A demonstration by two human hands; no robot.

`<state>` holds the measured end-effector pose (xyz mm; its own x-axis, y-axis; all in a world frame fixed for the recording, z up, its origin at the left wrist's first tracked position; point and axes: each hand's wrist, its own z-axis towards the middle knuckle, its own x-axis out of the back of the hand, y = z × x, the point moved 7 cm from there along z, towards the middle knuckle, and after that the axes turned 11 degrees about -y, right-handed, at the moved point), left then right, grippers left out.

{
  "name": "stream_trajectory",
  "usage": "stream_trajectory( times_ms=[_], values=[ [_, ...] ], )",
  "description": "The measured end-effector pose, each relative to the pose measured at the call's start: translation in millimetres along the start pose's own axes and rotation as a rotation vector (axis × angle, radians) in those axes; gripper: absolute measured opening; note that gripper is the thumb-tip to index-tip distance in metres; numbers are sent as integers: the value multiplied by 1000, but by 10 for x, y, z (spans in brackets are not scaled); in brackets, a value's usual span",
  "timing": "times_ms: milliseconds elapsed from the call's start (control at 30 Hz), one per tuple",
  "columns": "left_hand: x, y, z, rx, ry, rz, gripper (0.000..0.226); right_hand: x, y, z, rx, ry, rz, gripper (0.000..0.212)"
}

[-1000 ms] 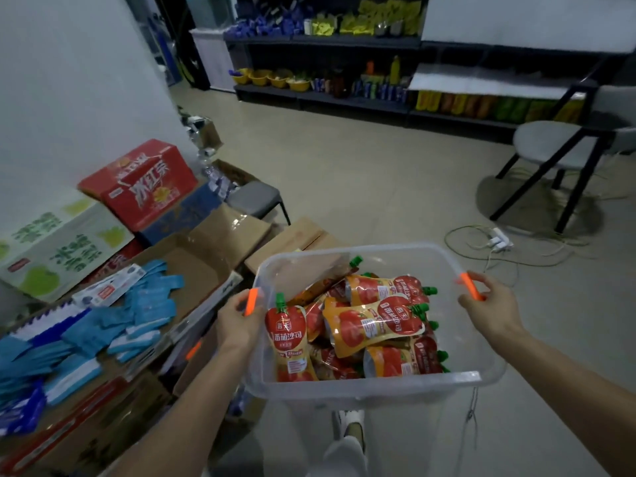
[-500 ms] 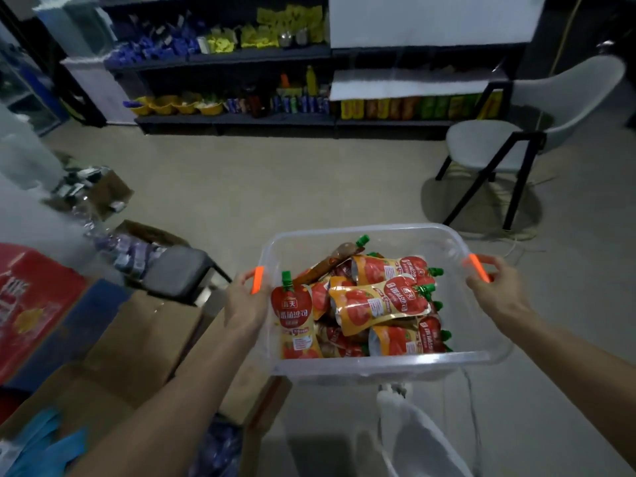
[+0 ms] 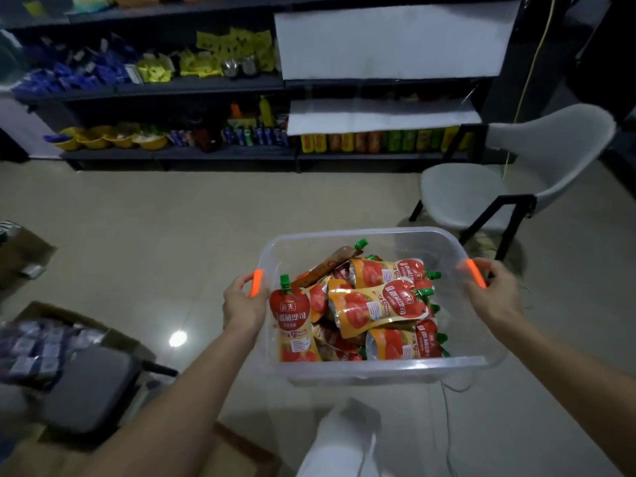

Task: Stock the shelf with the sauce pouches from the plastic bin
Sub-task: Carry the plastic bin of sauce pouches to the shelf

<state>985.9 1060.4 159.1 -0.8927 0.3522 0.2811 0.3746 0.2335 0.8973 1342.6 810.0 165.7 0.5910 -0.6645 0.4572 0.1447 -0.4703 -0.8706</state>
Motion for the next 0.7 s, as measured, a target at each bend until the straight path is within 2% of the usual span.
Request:
stream_trajectory(
  times_ms=[200,433,700],
  values=[
    [-476,667,1514,-12,-81,45,27,-261,-272,1295,-45,80,34,48],
    [-1172,1563,3217,-53,-221,157,23,-413,-520,2584,-149,230,84,34],
    [-2375,2316,4692,-121,-358,308,23,-242,-421,3916,-275,336,109,30]
  ],
)
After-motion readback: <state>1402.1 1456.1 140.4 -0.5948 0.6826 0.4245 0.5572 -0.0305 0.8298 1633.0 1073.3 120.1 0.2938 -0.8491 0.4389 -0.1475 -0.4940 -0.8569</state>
